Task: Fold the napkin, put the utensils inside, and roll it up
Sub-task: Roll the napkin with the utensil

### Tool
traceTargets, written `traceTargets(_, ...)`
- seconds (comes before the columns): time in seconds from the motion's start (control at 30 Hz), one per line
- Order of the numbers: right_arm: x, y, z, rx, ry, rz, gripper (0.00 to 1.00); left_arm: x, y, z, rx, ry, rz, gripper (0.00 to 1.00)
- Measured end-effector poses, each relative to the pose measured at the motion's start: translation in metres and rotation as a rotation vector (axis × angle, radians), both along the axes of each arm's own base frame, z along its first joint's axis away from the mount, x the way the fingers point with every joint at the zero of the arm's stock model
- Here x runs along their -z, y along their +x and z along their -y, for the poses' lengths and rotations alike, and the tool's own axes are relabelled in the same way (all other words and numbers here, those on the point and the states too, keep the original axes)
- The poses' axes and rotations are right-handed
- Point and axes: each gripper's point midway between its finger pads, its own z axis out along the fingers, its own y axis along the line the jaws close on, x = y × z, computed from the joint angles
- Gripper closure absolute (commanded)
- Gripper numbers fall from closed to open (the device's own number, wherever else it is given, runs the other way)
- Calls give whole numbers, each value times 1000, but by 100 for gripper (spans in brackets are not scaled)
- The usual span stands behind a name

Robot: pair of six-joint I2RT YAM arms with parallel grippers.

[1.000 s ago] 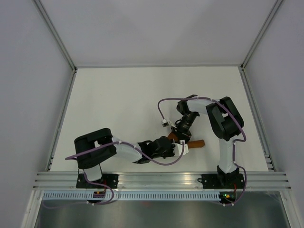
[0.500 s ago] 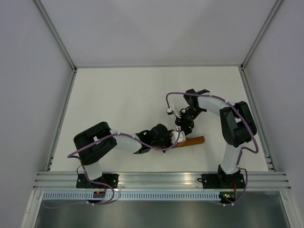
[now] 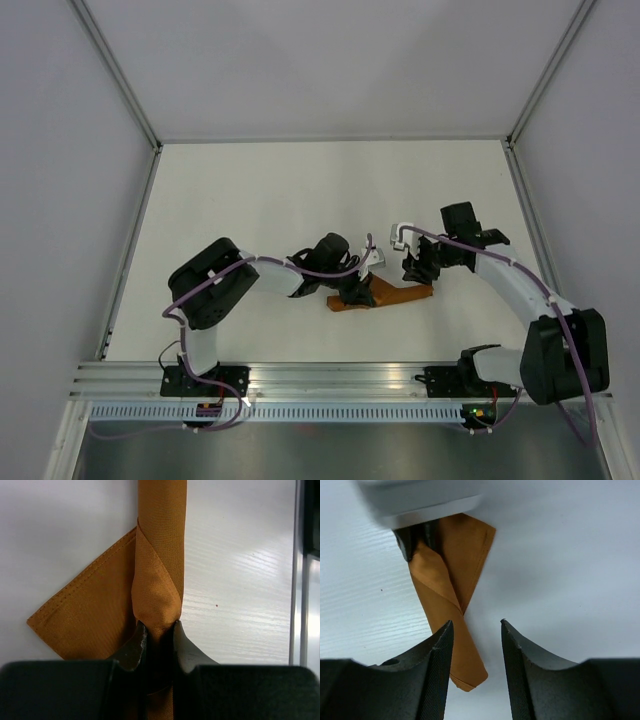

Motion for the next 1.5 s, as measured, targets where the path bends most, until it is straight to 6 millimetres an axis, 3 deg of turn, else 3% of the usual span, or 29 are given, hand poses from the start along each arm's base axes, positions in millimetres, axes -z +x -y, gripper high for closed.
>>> traceTargets(0.17,13,-28,0,-79,-26,75,51,0,3,3,26,-12,-110,98)
traceTargets(0.4,58,-67,-21,-253,-115,124,49,1,3,5,56,-9,-258,98)
traceTargets(0.6,63,-59,-30,-283,-146,228,48,0,2,8,76,10,-338,98)
traceTargets(1.1,69,-62,-37,-327,-195,325,49,0,-1,7,94,26,-462,98)
traceTargets(1.2,71,-60,-39,-335,-207,341,57,0,-2,5,89,33,-477,97)
traceTargets(1.23,71,-58,-39,-337,-209,347,65,0,-1,5,87,35,-482,93)
traceTargets(1.37,72,-53,-42,-344,-216,369,76,0,-2,2,85,42,-501,84)
traceTargets(1.4,73,-53,-42,-348,-219,367,76,0,-2,2,83,43,-505,84)
traceTargets(1.5,72,-53,-42,-350,-224,367,55,0,-2,1,82,44,-511,84)
